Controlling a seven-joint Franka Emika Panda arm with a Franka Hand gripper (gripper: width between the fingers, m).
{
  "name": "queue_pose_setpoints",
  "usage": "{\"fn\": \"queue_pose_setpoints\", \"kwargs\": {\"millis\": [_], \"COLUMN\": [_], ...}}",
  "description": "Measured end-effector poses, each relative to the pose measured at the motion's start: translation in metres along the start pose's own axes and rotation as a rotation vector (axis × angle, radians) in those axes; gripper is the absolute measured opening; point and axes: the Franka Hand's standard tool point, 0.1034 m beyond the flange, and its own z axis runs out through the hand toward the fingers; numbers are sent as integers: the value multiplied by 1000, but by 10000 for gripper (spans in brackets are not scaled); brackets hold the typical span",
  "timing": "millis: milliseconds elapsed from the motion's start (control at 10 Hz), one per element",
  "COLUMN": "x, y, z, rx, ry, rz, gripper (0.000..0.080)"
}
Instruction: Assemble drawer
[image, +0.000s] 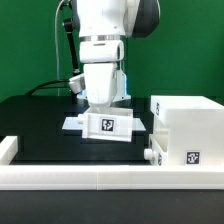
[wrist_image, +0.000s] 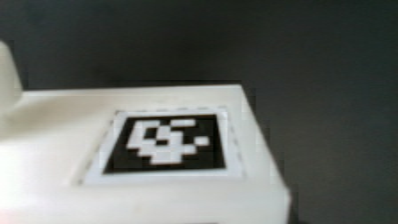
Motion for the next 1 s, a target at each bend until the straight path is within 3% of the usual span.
{"fn": "queue_pose_setpoints", "kwargs": {"millis": [300, 400, 700, 800, 900, 1000], "x": [13, 13, 13, 16, 17, 20], "y": [23, 27, 27, 28, 31, 37], "z": [-3, -4, -2, -2, -3, -4], "rx": [15, 38, 39, 53, 92, 86], "ry": [1, -3, -2, -3, -9, -6], "rz": [-21, -19, -19, -25, -29, -30], "gripper": [41, 41, 41, 41, 41, 41]}}
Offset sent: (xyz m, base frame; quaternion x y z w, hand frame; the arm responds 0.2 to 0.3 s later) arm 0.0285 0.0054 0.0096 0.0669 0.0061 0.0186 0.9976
